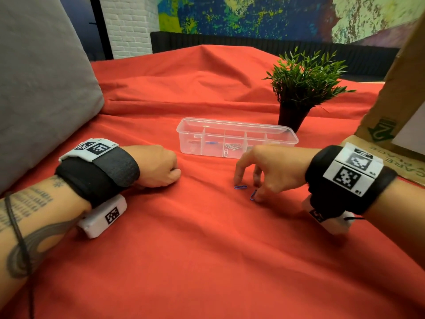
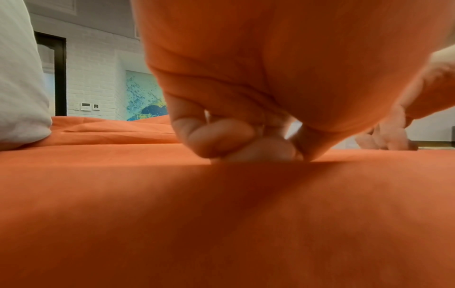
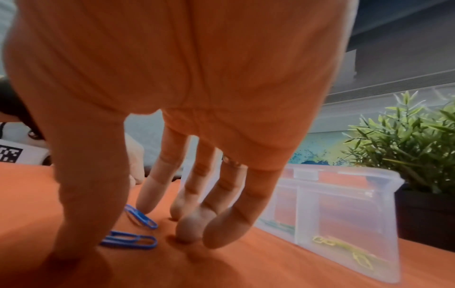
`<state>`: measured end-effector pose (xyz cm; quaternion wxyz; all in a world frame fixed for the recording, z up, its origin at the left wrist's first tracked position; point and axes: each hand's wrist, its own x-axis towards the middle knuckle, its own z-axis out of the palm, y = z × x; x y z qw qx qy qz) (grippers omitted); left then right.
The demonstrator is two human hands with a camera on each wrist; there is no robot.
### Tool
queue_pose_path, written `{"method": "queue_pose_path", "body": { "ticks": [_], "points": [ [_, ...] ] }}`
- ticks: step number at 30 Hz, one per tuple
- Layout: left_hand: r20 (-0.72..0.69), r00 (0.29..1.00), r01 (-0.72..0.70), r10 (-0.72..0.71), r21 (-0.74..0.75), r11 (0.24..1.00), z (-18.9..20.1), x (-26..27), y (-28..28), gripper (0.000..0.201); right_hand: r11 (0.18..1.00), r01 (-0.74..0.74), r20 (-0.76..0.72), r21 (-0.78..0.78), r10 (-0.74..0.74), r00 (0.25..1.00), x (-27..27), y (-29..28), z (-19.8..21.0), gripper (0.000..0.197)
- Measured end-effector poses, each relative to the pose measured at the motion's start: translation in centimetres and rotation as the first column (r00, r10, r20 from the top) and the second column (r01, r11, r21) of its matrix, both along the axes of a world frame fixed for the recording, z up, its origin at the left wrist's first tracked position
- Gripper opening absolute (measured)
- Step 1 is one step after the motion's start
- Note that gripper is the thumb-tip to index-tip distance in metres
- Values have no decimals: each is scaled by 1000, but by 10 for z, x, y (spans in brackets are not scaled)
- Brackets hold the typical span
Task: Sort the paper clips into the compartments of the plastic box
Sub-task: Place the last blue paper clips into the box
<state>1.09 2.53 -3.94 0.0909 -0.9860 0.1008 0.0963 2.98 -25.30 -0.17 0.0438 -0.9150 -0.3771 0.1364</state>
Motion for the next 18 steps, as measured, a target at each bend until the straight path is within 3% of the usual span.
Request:
{"method": "queue_pose_path", "body": {
  "ticks": [4, 11, 18],
  "points": [
    [3, 1000, 5, -5, 7, 1000, 0, 0, 1, 46, 998, -58, -29, 16, 58, 998, -2, 11, -1, 39],
    [-18, 1000, -6, 6, 7, 1000, 1, -1, 2, 48, 999, -38, -28, -13, 38, 999, 3, 13, -7, 14],
    [-27, 999, -22, 22, 1, 1000, 2, -2, 1, 49, 1000, -14, -13, 23, 14, 1000, 3, 8, -4, 13]
  ]
}}
